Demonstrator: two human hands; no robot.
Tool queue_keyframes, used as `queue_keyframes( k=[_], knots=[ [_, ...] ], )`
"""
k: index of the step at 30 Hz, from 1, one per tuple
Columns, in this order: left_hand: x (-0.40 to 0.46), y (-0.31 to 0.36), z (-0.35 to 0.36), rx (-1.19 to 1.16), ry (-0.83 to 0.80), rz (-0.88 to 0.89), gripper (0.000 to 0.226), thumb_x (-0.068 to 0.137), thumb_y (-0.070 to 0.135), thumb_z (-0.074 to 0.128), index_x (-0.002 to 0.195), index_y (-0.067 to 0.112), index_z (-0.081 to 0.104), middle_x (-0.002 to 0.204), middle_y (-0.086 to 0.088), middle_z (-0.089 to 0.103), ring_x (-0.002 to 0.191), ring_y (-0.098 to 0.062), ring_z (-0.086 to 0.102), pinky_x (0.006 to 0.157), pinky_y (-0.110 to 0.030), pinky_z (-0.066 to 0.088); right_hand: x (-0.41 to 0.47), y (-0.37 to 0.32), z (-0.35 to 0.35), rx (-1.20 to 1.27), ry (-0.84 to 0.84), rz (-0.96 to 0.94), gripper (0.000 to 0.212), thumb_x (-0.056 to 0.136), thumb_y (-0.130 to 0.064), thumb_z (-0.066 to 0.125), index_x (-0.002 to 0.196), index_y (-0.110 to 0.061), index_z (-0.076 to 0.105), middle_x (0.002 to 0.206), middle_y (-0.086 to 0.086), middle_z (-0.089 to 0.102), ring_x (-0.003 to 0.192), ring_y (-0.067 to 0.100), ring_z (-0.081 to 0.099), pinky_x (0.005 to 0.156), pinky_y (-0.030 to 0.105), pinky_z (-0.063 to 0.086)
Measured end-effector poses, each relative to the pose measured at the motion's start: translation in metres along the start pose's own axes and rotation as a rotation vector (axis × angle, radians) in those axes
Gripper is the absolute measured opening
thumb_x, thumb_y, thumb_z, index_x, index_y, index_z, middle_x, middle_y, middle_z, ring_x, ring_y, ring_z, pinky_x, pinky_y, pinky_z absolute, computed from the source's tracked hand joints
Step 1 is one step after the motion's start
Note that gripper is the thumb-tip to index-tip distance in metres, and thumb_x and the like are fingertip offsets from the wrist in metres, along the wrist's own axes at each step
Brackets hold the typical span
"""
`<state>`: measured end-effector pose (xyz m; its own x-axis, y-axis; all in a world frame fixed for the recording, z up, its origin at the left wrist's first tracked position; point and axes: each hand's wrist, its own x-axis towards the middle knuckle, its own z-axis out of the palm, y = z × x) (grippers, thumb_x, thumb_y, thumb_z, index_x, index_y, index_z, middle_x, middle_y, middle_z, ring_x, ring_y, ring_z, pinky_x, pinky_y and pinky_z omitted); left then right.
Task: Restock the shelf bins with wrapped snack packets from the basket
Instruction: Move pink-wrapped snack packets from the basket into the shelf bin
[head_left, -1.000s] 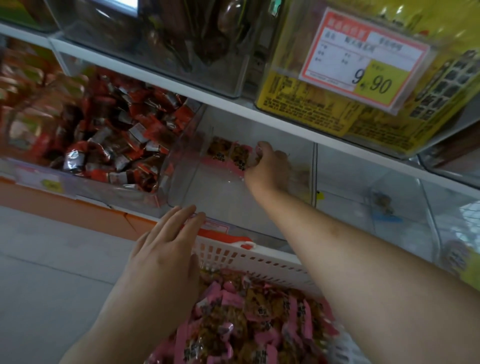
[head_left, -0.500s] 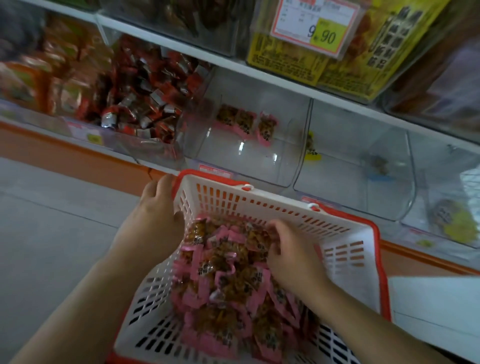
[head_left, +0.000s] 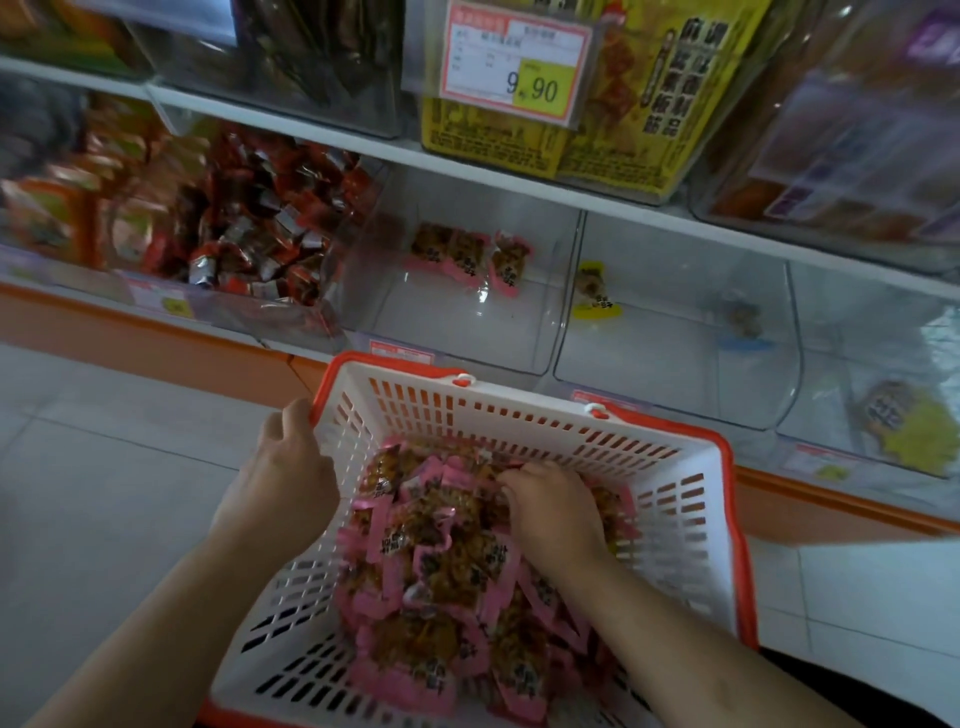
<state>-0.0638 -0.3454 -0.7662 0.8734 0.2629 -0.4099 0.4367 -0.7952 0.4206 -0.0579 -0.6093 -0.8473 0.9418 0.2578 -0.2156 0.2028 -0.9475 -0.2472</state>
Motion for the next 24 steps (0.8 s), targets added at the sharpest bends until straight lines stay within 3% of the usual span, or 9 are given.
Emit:
queue_keyframes(
  k=[2,5,6,8,10,12,16,20,24],
  knots=[
    [-0.005,0.007,-0.007,-0.009,0.083,0.039,0.066,0.099,0.014,0.059,0.154,0.014,0.025,0.151,-0.015,0.032,0.126,-0.041,0.053,0.098,-0.055,0.051,0.0,-0.001,-0.013,0.075,0.029,0.027,0.023,0.102,-0.018,0.06,0.11,-0.027,0.08,0.106,-0.007,0.074,0.103,0.019,0.067,0.09,0.035,0.055],
    [-0.018,0.033,-0.015,-0.002,0.301,0.12,0.037,0.099,0.023,0.058,0.135,0.022,0.049,0.127,-0.007,0.058,0.099,-0.026,0.066,0.073,-0.042,0.056,-0.003,-0.008,-0.046,0.199,0.096,0.042,0.027,0.11,-0.03,0.051,0.12,-0.027,0.075,0.112,-0.009,0.072,0.104,0.012,0.066,0.087,0.03,0.056],
    [-0.024,0.046,-0.016,-0.097,0.246,0.078,0.024,0.101,0.028,0.057,0.124,0.025,0.056,0.111,-0.003,0.068,0.084,-0.022,0.071,0.064,-0.038,0.057,-0.007,-0.012,-0.059,0.219,0.138,0.021,0.028,0.111,-0.031,0.049,0.124,-0.029,0.075,0.115,-0.011,0.073,0.104,0.009,0.067,0.087,0.028,0.056],
    [-0.037,0.071,-0.009,-0.528,-0.056,-0.09,0.019,0.101,0.037,0.062,0.114,0.023,0.065,0.091,-0.003,0.077,0.07,-0.024,0.076,0.062,-0.042,0.064,-0.017,-0.024,-0.087,0.211,0.209,-0.06,0.027,0.11,-0.029,0.053,0.127,-0.031,0.074,0.116,-0.014,0.075,0.102,0.006,0.07,0.084,0.024,0.057],
    [-0.047,0.091,-0.001,-0.961,-0.322,-0.199,0.026,0.099,0.037,0.066,0.113,0.015,0.072,0.095,-0.01,0.079,0.082,-0.031,0.078,0.07,-0.045,0.065,-0.03,-0.035,-0.108,0.172,0.23,-0.158,0.025,0.103,-0.021,0.064,0.124,-0.028,0.076,0.113,-0.011,0.077,0.094,0.009,0.073,0.075,0.024,0.056],
    [-0.048,0.1,0.005,-1.125,-0.362,-0.17,0.023,0.1,0.026,0.065,0.113,0.009,0.074,0.103,-0.015,0.079,0.091,-0.032,0.078,0.072,-0.04,0.064,-0.041,-0.039,-0.118,0.107,0.183,-0.214,0.026,0.097,-0.019,0.07,0.12,-0.027,0.077,0.116,-0.008,0.077,0.092,0.014,0.074,0.071,0.026,0.058],
    [-0.039,0.097,0.012,-1.048,-0.256,-0.075,0.015,0.098,0.005,0.065,0.11,0.008,0.074,0.098,-0.017,0.079,0.087,-0.034,0.078,0.077,-0.044,0.064,-0.049,-0.028,-0.117,0.229,0.088,-0.245,0.033,0.098,-0.027,0.068,0.131,-0.031,0.075,0.147,-0.01,0.064,0.122,0.01,0.066,0.102,0.029,0.058],
    [-0.028,0.095,0.012,-0.815,-0.153,0.012,0.02,0.098,0.011,0.068,0.115,0.022,0.07,0.096,-0.001,0.081,0.086,-0.021,0.079,0.084,-0.044,0.062,-0.033,-0.008,-0.127,0.297,0.147,-0.056,0.046,0.105,-0.037,0.055,0.151,-0.033,0.055,0.153,-0.02,0.048,0.136,-0.006,0.038,0.111,0.007,0.021],
    [0.018,0.117,0.005,-0.601,0.032,0.109,0.015,0.095,0.02,0.074,0.11,0.019,0.073,0.093,0.005,0.08,0.077,-0.01,0.072,0.075,-0.03,0.056,-0.009,0.029,-0.137,0.147,0.168,0.232,0.063,0.104,-0.035,0.061,0.16,-0.021,0.038,0.158,-0.005,0.044,0.148,0.013,0.034,0.12,0.025,0.03]
  ],
)
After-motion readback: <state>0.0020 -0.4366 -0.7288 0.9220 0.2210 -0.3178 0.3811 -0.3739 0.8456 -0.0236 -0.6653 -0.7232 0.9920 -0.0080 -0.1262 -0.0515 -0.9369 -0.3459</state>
